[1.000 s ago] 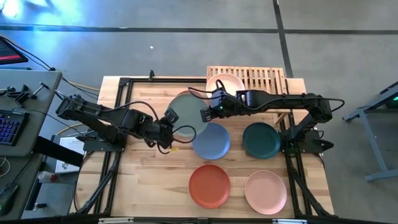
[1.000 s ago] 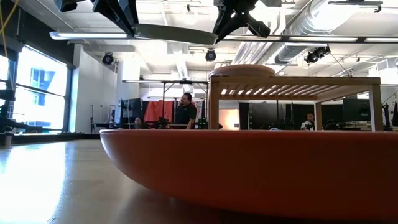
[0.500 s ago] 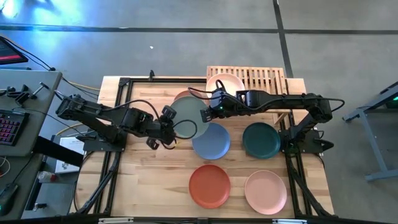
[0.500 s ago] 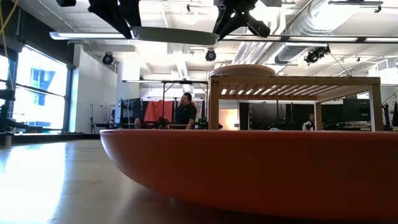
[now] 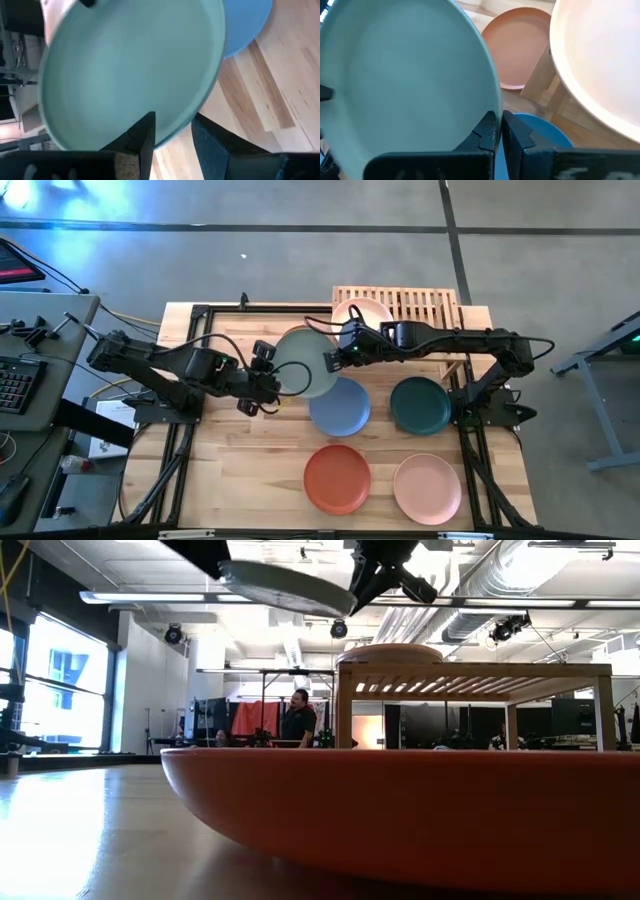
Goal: Place and stack plates onto a shelf
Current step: Stack the light blue plate on top of the light orange plate
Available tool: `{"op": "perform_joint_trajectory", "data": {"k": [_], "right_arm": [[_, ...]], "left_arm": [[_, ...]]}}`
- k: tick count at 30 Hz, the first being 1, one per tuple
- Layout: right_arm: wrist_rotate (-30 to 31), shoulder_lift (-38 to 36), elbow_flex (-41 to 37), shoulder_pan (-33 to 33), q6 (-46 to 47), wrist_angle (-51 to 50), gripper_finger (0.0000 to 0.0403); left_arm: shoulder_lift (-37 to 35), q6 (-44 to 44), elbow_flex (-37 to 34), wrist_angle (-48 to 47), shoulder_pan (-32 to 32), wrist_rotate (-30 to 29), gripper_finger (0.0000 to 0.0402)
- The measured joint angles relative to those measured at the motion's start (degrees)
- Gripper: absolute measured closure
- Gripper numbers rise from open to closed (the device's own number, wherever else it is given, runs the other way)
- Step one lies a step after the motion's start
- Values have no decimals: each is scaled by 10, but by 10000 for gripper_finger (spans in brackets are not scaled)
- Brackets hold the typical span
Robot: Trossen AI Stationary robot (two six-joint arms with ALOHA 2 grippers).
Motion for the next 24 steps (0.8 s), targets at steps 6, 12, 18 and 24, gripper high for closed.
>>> {"op": "perform_joint_trajectory", "data": {"k": [6, 12, 18, 24], "right_arm": [[-5, 0, 0, -11, -14, 1, 403], [-4, 0, 0, -16, -19, 9, 403], [4, -12, 0, -16, -27, 13, 403], [17, -24, 1, -16, -28, 12, 403]], "left_arm": [[-7, 2, 13, 5, 0, -3, 290], [-6, 2, 13, 3, 11, 4, 290], [-6, -15, 13, 3, 24, 10, 291], [-6, -13, 13, 4, 28, 25, 291]]}}
